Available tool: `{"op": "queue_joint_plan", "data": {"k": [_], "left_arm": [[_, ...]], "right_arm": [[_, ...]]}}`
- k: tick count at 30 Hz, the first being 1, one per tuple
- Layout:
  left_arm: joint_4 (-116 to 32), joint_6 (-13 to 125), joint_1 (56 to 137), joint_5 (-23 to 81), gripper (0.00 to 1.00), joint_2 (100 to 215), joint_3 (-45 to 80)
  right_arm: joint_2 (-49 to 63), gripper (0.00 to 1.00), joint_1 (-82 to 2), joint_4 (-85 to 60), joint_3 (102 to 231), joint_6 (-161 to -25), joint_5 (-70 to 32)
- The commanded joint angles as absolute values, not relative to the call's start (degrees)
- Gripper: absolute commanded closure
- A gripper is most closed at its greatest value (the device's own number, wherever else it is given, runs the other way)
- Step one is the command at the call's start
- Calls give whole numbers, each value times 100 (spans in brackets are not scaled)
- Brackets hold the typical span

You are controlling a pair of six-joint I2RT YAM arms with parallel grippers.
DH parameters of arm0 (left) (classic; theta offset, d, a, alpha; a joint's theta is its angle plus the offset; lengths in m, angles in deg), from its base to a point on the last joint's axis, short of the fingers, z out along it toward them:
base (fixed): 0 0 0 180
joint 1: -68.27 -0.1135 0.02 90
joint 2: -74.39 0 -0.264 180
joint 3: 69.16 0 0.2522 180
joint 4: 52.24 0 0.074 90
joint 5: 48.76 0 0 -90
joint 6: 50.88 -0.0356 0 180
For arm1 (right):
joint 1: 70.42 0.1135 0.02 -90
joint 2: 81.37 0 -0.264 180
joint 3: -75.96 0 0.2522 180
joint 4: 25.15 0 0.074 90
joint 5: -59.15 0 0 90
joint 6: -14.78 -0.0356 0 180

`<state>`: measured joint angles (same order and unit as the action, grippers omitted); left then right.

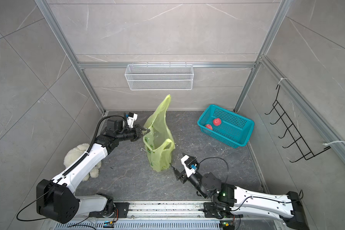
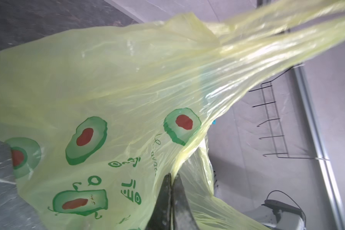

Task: Place the peach into a plastic bag & tie a knot
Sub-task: Pick up the plastic bag at the center of the board, then adjust the plastic bag at the center of the board.

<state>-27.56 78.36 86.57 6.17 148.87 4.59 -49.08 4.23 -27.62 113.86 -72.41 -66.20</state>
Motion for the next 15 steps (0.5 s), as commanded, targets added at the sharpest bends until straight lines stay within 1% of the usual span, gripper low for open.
{"op": "queue_joint_plan", "data": {"k": [1,2,4,5,6,8,9,12,13,15], "left_arm": [[-2587,7057,8699,344,100,14534,331],[-2599,7046,8707,351,100,14487,283],[-2492,6908,8745,322,100,14351,308],[-2350,6738,8802,401,100,14202,335],[-2217,6546,8908,548,100,14030,334],[-2072,6263,9139,929,100,13688,238],[-2110,6203,9213,1047,100,13502,106],[-2465,6231,9258,1118,100,13089,-273],[-2488,6193,9276,1156,100,13004,-326],[-2484,6077,9342,1303,100,12872,-369]], "right_arm": [[-5622,20,420,-1918,11677,-7747,-7199],[-5759,20,419,-1725,11805,-7798,-7375],[-5910,13,411,-1420,12076,-8068,-7950],[-5908,7,408,-1139,12295,-8376,-8523],[-5795,5,393,-744,12598,-8671,-9082],[-5321,6,301,493,13449,-9200,-9662],[-4944,6,215,1077,13978,-9342,-9666],[-3749,5,-250,2791,15517,-9955,-9250],[-3326,5,-570,3038,15994,-9896,-8603],[-2569,6,-1422,3495,16783,-9899,-6986]]}}
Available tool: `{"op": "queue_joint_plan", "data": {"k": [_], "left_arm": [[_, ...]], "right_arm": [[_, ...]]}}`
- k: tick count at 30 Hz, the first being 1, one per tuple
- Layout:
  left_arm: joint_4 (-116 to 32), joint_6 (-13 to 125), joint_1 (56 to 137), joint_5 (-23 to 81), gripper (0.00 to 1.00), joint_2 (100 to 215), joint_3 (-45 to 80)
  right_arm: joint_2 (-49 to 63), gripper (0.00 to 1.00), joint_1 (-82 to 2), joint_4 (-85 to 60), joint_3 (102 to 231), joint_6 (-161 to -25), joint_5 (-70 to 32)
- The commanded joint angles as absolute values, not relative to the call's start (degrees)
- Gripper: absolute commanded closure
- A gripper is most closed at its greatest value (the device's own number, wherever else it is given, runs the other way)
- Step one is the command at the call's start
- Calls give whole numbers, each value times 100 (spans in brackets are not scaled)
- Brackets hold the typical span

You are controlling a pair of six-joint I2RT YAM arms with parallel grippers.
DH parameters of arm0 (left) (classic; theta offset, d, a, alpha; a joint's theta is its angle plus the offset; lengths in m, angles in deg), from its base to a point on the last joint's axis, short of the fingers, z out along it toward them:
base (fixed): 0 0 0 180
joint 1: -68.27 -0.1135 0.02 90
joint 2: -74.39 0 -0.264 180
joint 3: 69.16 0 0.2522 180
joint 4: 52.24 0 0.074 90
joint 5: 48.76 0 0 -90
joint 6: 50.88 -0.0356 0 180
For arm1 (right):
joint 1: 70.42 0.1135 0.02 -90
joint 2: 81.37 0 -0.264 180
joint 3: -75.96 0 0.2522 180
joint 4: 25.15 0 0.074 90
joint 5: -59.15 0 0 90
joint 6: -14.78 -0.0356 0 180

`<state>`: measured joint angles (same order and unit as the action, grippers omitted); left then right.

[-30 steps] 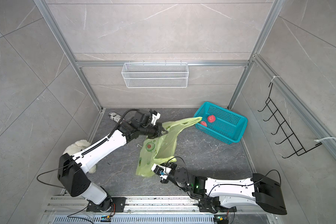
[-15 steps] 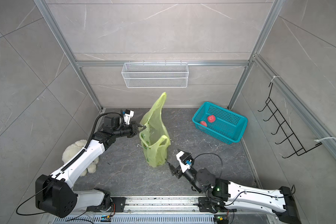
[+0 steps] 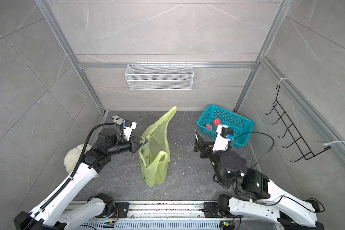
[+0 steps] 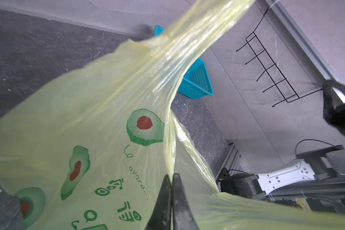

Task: Place the peach into a plastic bag & tie a knot
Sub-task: Adjust the plastic bag at the center of the board.

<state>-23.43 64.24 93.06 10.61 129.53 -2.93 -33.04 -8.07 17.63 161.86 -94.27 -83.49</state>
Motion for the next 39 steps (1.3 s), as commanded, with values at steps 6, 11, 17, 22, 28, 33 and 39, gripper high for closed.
{"op": "queue_joint_plan", "data": {"k": [6,11,17,22,28,33,39], "left_arm": [[-2596,6094,9450,1579,100,12712,-535],[-2479,6109,9502,1799,100,12701,-502],[-2425,6108,9515,1766,100,12821,-419],[-2469,6141,9516,1643,100,12903,-366],[-2271,6218,9516,1721,100,13209,285],[-2536,6340,9516,1488,100,13621,683],[-2588,6191,9512,1438,100,14107,1148]], "right_arm": [[-983,8,-3006,3402,17486,-9968,-3589],[-476,19,-3919,2122,16622,-10548,-693],[-817,14,-3915,372,15421,-10993,250],[-314,19,-3820,849,15572,-10894,164],[-252,28,-3781,796,15360,-10740,-230],[-135,55,-3796,787,15426,-10726,-201],[-466,91,-4105,907,15237,-10863,-1000]]}}
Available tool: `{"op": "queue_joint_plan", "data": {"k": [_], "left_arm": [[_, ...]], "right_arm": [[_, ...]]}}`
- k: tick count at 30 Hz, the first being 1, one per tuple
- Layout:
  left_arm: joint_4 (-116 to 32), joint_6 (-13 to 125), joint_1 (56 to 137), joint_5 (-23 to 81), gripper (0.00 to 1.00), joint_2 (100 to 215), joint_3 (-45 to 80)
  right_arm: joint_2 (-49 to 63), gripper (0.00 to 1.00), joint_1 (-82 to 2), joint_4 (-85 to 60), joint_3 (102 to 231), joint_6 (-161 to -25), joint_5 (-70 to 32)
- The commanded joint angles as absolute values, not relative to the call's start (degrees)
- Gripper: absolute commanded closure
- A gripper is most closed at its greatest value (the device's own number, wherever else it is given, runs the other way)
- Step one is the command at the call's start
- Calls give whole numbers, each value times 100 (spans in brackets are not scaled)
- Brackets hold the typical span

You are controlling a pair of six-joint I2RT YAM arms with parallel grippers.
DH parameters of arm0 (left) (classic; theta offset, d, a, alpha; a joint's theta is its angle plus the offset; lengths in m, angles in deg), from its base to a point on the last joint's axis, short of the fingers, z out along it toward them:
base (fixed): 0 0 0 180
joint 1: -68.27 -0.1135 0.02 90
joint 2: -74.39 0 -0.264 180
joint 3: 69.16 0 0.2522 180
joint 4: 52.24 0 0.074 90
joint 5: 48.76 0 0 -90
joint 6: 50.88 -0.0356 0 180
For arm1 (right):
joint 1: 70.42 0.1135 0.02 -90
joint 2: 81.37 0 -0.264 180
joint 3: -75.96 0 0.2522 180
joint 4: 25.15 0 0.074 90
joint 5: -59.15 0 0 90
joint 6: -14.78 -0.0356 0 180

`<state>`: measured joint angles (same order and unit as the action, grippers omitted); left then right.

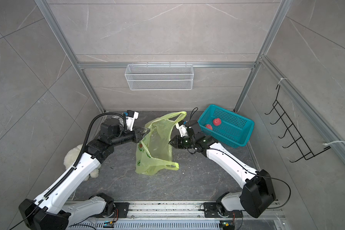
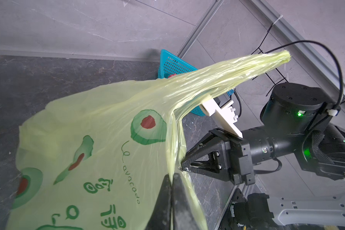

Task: Place the peach into a plastic bag & tie a knot
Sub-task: Adjust the plastic bag at the center of the board.

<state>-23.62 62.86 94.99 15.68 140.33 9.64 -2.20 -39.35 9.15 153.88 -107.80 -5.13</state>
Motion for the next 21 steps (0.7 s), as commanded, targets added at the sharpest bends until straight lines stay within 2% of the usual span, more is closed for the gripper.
{"op": "queue_joint_plan", "data": {"k": [1,6,12,15,21], "left_arm": [[-2683,6182,9507,1495,100,14138,1103],[-2968,6323,9474,1355,100,14347,899],[-3258,6461,9384,1244,100,14216,565],[-3313,6503,9388,1227,100,14192,442],[-3442,6505,9395,1302,100,14004,292]], "right_arm": [[-577,92,-4163,863,15152,-10924,-1115],[-1014,100,-4361,983,14916,-11059,-1820],[-1209,98,-4357,904,14702,-11160,-2178],[-1330,85,-4369,641,14534,-11198,-2176],[-2019,50,-4363,326,14331,-11284,-2012]]}}
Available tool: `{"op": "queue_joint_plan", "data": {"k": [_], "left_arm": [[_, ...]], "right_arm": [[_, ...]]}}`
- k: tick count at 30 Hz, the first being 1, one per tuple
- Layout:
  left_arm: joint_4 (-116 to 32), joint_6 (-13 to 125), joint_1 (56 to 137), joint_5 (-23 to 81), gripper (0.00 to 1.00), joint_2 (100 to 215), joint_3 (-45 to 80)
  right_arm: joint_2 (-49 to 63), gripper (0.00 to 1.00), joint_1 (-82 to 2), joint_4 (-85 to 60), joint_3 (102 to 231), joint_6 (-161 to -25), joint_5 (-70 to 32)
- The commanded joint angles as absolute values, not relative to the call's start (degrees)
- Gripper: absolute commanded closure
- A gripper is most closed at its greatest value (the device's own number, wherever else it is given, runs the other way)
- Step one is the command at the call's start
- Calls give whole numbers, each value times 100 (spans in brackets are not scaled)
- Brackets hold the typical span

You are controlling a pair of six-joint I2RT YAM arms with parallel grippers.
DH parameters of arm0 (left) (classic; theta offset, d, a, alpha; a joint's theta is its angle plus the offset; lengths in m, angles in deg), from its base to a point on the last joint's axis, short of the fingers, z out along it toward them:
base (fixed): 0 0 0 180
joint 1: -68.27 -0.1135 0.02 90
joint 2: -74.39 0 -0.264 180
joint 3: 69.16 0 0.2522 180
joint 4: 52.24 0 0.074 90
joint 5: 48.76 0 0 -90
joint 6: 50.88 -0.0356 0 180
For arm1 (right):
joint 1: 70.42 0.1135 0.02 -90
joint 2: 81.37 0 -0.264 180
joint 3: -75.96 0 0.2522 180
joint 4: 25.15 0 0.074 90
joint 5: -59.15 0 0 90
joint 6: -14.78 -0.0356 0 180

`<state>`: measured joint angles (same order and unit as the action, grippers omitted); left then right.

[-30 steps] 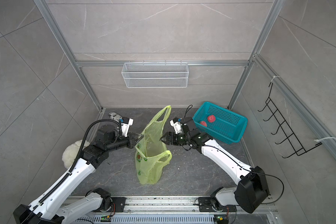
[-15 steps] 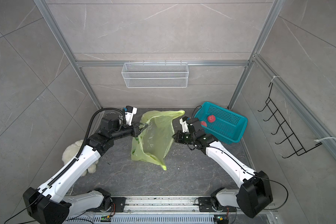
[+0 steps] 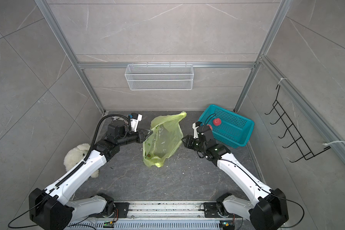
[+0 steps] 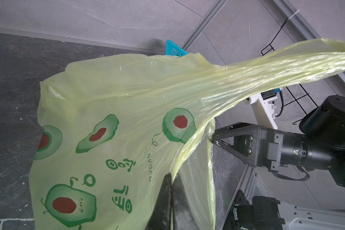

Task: Place the peach into a plastic bag & tie a knot
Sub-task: Adjust the plastic bag at the center of the board, then pick up the peach from the basket.

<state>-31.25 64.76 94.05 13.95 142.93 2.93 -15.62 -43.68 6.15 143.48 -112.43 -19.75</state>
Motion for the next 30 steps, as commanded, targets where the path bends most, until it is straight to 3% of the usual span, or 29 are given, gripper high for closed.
{"op": "queue_joint_plan", "data": {"k": [1,8,11,13,16,22,30], "left_arm": [[-3460,6506,9395,1331,100,13964,268],[-3432,6570,9411,1383,100,13962,253],[-3467,6568,9470,1358,100,13899,232],[-3487,6568,9503,1354,100,13858,214],[-3472,6544,9539,1361,100,13821,205],[-3427,6486,9639,1476,100,13791,201],[-3517,6602,9666,1472,100,13791,162]], "right_arm": [[-2148,47,-4368,366,14348,-11282,-1978],[-3199,49,-4367,585,14465,-11227,-2479],[-3234,44,-4368,1346,14861,-11293,-3588],[-2888,37,-4430,2035,15283,-11332,-4433],[-2102,34,-4927,2478,15844,-11193,-4829],[-309,31,-6797,1761,16293,-11516,-3748],[2253,18,-7402,1204,17413,-11715,-3669]]}}
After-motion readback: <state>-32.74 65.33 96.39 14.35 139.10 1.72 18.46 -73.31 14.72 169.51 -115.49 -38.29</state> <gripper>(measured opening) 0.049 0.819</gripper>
